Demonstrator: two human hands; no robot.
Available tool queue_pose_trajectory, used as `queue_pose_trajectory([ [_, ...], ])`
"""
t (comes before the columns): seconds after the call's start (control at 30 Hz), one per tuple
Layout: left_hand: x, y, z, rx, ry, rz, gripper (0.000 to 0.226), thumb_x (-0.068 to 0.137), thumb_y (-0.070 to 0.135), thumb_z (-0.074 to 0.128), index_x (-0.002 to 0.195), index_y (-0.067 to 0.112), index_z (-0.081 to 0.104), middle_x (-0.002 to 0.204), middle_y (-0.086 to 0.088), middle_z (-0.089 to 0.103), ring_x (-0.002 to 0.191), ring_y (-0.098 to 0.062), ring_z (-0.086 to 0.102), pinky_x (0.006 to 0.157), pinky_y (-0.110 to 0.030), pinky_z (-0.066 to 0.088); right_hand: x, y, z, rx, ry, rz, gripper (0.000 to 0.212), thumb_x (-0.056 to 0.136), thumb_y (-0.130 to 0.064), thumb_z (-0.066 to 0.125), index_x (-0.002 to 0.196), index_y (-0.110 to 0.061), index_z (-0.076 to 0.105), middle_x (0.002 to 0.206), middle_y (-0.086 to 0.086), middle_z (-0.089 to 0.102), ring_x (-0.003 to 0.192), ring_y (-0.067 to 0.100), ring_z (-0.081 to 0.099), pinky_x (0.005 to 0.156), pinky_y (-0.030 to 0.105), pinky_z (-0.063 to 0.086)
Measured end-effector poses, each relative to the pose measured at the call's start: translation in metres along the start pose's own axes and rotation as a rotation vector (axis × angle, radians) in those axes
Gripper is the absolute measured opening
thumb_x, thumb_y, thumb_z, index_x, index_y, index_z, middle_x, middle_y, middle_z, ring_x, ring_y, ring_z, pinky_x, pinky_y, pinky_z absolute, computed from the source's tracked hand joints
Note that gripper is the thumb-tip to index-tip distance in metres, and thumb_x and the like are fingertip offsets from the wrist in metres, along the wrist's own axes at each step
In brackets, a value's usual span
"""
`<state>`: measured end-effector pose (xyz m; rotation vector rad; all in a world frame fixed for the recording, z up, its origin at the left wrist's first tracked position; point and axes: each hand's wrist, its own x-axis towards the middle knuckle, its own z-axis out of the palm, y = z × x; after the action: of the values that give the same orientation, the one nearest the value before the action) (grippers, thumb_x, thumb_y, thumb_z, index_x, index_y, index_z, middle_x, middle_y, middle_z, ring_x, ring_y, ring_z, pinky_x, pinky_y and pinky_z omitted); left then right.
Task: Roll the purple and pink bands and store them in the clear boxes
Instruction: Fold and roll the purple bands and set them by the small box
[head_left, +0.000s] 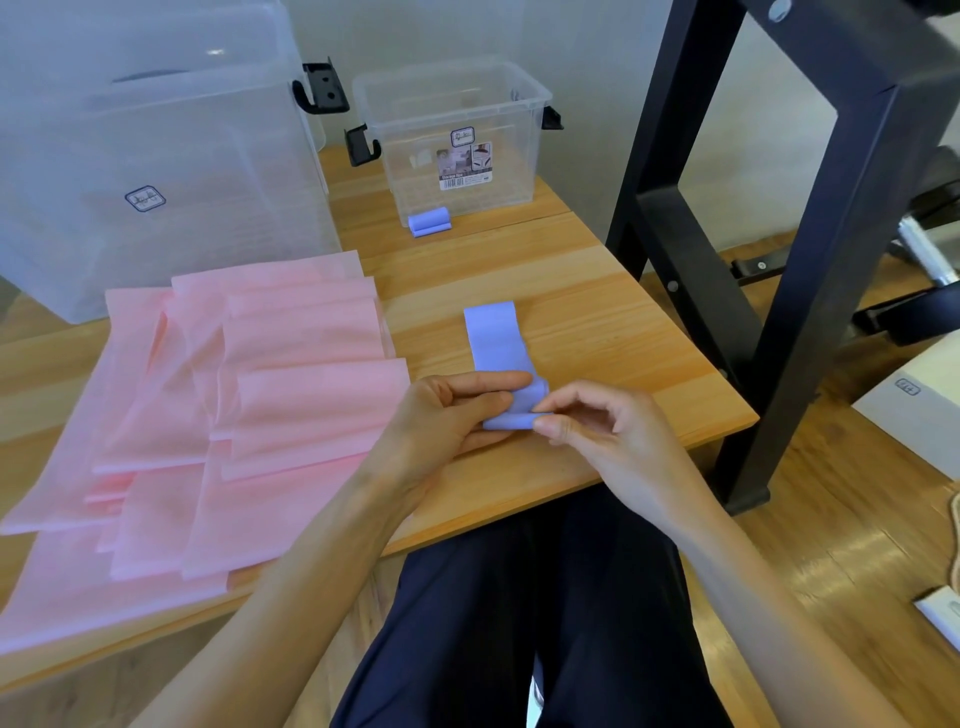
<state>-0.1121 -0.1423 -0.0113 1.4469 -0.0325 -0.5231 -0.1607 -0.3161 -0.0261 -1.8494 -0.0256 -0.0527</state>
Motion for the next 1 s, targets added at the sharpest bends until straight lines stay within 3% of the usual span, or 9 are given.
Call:
queue_pose_trajectory([
  [0.33,-0.008,-0.001,0.002,0.033,-0.011,0.009,0.022,0.093,0.003,0.062,0.099,0.02,0.076,0.101,0.001,0.077,0.094,-0.01,0.072,0.083,-0.019,0.057,0.0,-0.01,-0.003,0.083,-0.076,0.149,0.008,0.093,-0.01,0.067,0.095,-0.005,0.072,0.091,0.008,0.075,0.084,0.014,0.074,0.08,0.026,0.06],
  [0.5,-0.008,0.001,0.001,-0.033,0.007,0.019,0.019,0.093,0.006,0.062,0.097,0.018,0.076,0.106,0.002,0.076,0.097,-0.011,0.072,0.081,-0.02,0.058,-0.005,-0.011,-0.001,0.223,0.034,0.11,0.024,0.084,-0.003,0.075,0.104,-0.008,0.063,0.093,0.011,0.074,0.084,0.02,0.075,0.077,0.026,0.06],
  [0.73,-0.009,-0.003,-0.002,-0.03,-0.003,0.008,0.022,0.097,0.007,0.058,0.099,0.02,0.076,0.112,0.0,0.074,0.104,-0.015,0.07,0.086,-0.023,0.057,-0.007,-0.01,0.0,0.204,0.005,0.09,0.008,0.088,-0.002,0.069,0.095,0.001,0.071,0.088,0.014,0.074,0.081,0.022,0.075,0.076,0.03,0.061],
  [1.0,-0.012,-0.004,0.001,0.0,-0.011,0.067,0.022,0.095,0.007,0.059,0.102,0.02,0.076,0.111,-0.004,0.074,0.102,-0.016,0.071,0.088,-0.023,0.057,-0.008,-0.014,0.004,0.371,0.08,0.212,0.015,0.088,0.001,0.07,0.099,0.002,0.061,0.09,0.014,0.072,0.079,0.028,0.075,0.076,0.033,0.062],
])
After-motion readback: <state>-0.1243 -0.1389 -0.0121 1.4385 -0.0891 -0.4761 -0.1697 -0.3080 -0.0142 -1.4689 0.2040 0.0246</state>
